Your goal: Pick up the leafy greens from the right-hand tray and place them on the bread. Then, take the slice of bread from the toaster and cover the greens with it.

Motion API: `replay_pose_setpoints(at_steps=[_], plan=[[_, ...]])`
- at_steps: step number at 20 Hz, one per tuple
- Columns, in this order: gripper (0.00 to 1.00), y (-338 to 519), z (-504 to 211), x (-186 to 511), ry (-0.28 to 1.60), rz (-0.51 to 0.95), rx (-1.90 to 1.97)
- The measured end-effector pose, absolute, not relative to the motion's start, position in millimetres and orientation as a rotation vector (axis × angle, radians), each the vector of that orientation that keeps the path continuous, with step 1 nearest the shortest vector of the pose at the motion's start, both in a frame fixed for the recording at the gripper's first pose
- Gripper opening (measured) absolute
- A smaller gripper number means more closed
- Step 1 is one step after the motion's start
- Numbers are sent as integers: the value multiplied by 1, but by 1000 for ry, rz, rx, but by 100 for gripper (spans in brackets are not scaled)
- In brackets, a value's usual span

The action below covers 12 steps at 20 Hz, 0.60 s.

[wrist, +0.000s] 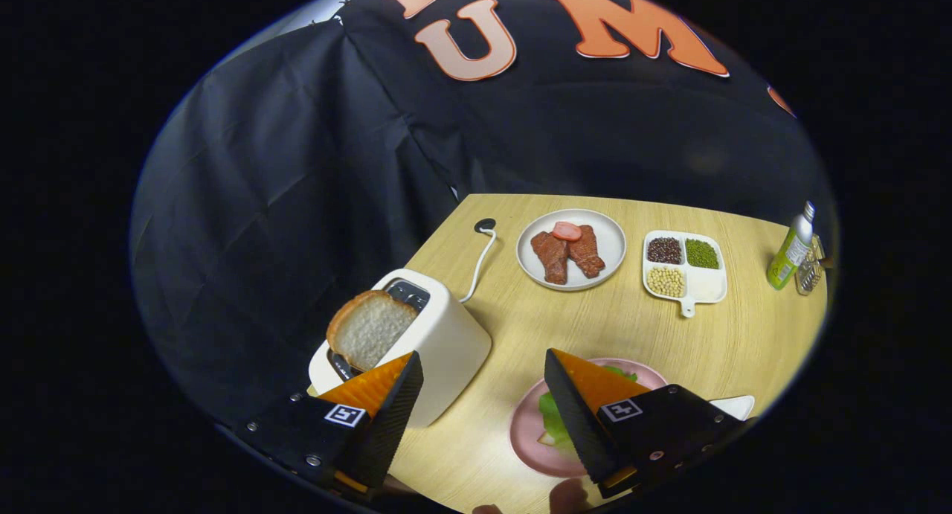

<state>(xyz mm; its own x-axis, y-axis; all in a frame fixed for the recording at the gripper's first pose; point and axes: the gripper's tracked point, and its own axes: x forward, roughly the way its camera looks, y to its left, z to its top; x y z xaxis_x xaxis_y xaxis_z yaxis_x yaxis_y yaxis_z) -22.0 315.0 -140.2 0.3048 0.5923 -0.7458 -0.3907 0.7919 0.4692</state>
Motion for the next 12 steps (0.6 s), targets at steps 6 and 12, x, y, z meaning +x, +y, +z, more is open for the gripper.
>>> replay_pose_setpoints(at_steps=[6, 12], plan=[[99, 368, -108, -23, 1066, 741, 186], [99, 419, -101, -31, 1107, 812, 162]])
